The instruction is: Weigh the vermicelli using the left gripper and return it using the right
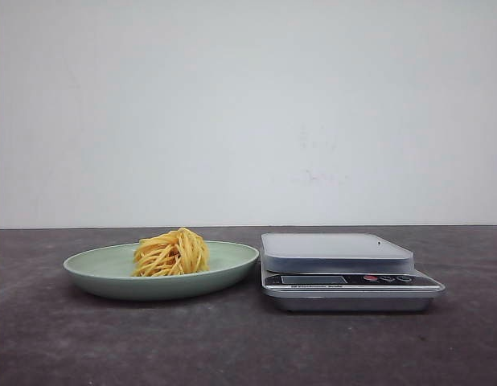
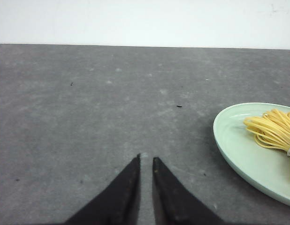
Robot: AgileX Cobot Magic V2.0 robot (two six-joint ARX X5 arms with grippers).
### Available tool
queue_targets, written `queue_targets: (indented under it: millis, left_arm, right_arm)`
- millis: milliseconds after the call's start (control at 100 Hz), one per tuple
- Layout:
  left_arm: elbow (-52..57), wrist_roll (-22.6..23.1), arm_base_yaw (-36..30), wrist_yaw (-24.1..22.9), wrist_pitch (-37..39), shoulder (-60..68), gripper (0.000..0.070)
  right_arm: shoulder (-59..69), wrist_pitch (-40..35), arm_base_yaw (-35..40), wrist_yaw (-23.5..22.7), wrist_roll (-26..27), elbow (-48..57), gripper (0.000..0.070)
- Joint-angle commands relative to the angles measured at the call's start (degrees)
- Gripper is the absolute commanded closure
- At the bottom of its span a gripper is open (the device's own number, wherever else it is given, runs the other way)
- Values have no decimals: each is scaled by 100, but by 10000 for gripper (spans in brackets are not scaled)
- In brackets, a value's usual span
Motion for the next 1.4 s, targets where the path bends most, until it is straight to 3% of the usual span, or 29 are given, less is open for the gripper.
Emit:
queue_targets:
  millis: [0,1390]
  left_arm:
    - [-103,79,11,13,-28,-7,688]
    - [-103,79,11,13,-28,-7,688]
  right_arm:
    - [-11,70,-2,-13,94,-17,693]
    - [-13,144,-4,-13,-24,-17,693]
